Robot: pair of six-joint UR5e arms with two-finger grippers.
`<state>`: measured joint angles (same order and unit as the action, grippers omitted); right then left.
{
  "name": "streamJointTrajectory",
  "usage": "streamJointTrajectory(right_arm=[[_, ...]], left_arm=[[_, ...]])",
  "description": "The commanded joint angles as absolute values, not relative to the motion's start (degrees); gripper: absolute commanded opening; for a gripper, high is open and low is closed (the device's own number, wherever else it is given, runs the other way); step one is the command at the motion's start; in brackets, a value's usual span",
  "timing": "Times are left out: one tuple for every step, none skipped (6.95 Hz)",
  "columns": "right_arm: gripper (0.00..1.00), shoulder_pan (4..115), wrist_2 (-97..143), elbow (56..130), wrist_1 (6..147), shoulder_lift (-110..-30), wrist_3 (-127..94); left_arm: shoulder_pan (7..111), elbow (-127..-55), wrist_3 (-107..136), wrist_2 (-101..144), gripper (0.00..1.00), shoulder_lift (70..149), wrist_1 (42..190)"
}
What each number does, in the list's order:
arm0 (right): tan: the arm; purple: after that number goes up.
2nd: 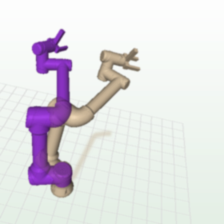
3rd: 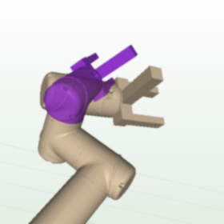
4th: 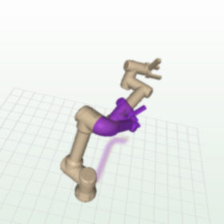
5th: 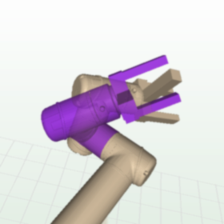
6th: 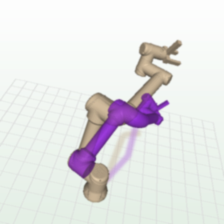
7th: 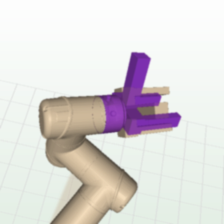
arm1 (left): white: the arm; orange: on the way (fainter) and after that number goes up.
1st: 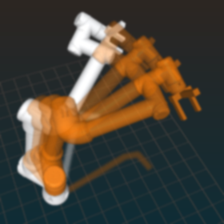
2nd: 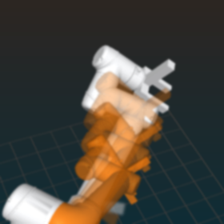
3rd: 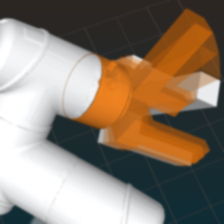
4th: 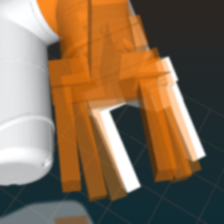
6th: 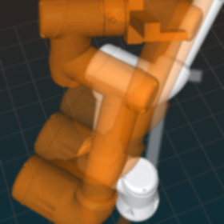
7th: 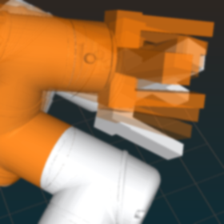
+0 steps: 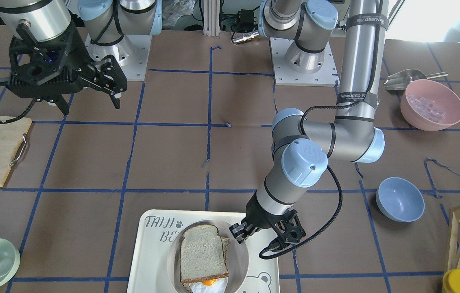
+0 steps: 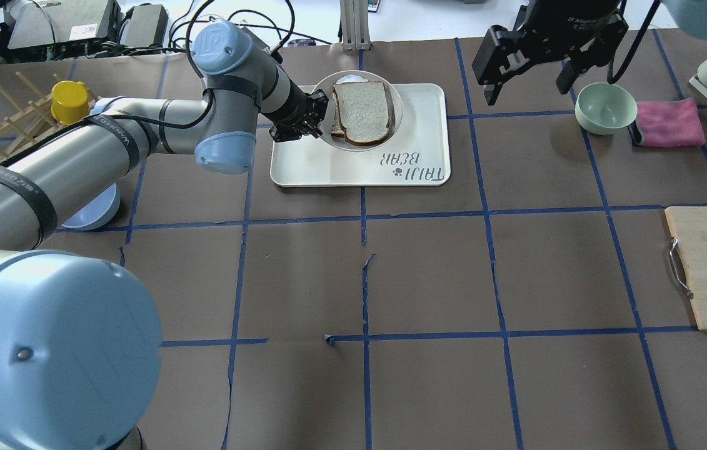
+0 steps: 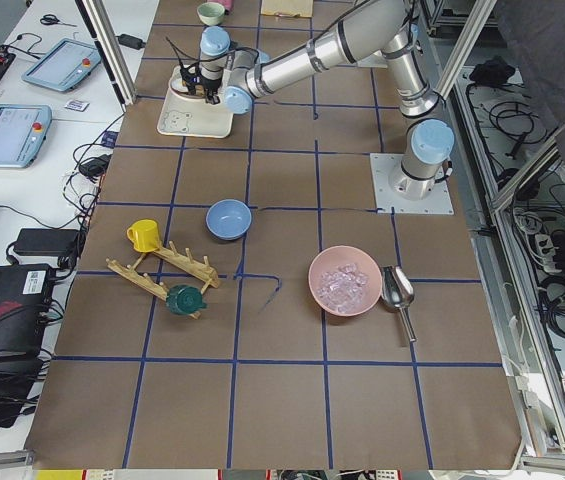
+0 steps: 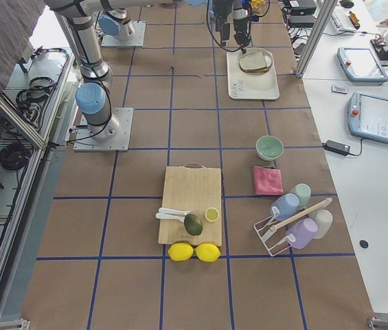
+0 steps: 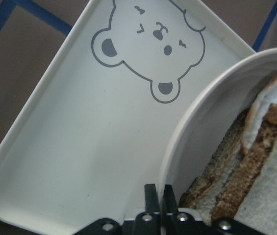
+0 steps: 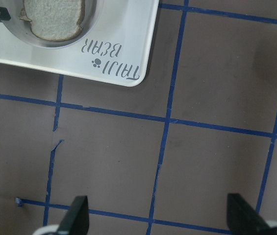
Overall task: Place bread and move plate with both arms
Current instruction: 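Slide the plate with the left gripper onto the white bear tray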
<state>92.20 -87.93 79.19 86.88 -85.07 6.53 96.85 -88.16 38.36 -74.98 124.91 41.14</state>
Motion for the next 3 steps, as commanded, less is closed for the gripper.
streamJointTrajectory(right_arm=[[1.0,92.2,-87.89,79.19,86.84,-85.08,6.42],[1.0,92.2,-87.8,79.19,86.66,-85.08,6.42],[1.0,92.2,-87.8,79.19,86.57,-85.08,6.42]], left_arm=[[96.94,-87.45,38.58,-75.06,0.62,126.47,41.75],[96.94,-87.45,38.5,-75.06,0.92,125.78,42.44],[97.47,-87.1,38.41,-75.41,0.97,123.6,46.71]])
